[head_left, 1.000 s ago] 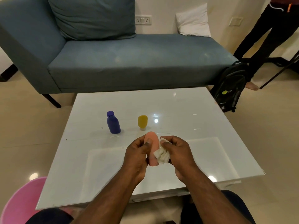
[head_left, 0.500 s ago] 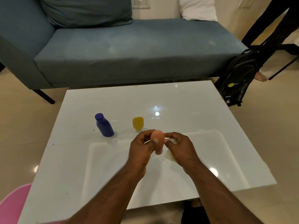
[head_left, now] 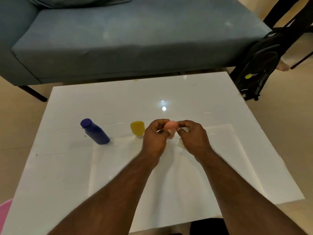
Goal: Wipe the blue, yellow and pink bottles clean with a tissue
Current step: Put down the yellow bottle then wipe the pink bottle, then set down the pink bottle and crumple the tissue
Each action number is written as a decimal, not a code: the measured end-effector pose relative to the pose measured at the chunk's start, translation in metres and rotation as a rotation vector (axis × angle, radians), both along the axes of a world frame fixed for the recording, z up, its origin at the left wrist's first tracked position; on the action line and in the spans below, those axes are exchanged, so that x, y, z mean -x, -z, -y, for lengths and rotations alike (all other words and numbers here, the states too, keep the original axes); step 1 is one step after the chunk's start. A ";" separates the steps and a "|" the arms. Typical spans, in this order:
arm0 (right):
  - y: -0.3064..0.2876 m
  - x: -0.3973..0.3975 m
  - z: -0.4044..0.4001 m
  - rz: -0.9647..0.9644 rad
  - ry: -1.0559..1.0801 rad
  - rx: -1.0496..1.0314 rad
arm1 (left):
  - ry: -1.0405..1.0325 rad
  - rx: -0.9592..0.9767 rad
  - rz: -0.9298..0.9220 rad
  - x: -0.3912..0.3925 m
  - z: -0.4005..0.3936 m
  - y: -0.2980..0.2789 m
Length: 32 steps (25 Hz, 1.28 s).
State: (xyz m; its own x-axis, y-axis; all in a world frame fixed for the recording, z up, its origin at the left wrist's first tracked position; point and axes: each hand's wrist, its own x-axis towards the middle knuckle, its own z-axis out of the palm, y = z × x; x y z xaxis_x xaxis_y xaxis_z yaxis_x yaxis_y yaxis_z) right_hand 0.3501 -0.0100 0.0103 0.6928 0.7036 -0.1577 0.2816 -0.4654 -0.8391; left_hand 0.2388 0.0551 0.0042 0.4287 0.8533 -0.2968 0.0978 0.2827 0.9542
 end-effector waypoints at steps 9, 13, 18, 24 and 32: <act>0.016 -0.026 -0.016 0.024 0.001 0.031 | 0.026 -0.053 -0.040 -0.025 -0.015 0.011; 0.022 -0.028 -0.019 0.023 0.009 0.041 | 0.031 -0.045 -0.046 -0.029 -0.016 0.016; 0.025 -0.030 -0.019 0.013 0.020 0.035 | 0.027 -0.042 -0.062 -0.032 -0.020 0.019; 0.031 -0.029 -0.014 -0.030 0.062 0.046 | 0.028 0.057 -0.111 -0.026 -0.016 0.014; 0.019 0.002 0.014 -0.369 0.208 0.014 | 0.121 0.238 -0.205 0.013 0.040 0.015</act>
State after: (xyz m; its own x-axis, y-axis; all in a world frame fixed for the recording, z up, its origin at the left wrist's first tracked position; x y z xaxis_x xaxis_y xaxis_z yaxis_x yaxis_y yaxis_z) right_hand 0.3482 -0.0239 -0.0087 0.7150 0.5510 -0.4304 -0.1376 -0.4926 -0.8593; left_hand 0.2262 0.0147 -0.0107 0.4338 0.6960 -0.5722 0.3276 0.4698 0.8197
